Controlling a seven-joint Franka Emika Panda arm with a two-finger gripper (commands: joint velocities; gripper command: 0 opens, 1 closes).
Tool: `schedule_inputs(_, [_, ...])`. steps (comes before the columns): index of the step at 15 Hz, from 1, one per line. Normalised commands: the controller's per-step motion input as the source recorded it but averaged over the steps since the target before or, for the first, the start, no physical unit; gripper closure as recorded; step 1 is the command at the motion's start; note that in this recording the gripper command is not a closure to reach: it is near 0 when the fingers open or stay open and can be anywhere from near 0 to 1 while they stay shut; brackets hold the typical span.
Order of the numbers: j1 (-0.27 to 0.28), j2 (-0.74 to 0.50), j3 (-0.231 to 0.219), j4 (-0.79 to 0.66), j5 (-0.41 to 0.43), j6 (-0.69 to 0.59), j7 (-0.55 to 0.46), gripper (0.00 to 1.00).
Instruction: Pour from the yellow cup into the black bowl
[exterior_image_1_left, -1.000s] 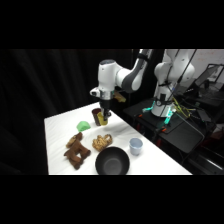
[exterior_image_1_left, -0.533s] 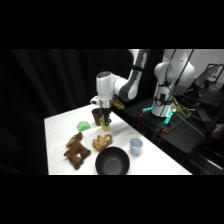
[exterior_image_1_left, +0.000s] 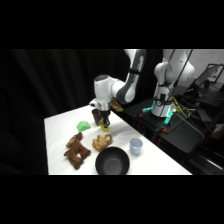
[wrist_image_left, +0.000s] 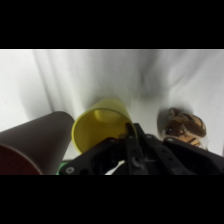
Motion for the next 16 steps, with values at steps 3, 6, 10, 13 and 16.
schedule_inputs(3, [0.084, 0.0, -0.034, 0.04, 0.103, -0.01, -0.1, 0.0])
schedule_inputs(6, [0.068, 0.0, -0.026, 0.04, 0.107, -0.02, -0.11, 0.0])
schedule_inputs(10, [0.093, -0.14, -0.088, 0.0, 0.011, -0.08, -0.06, 0.0])
schedule_inputs(13, [-0.029, -0.44, 0.019, -0.03, 0.141, -0.43, -0.31, 0.0])
schedule_inputs(16, [-0.055, -0.67, 0.037, -0.03, 0.136, -0.65, -0.35, 0.0])
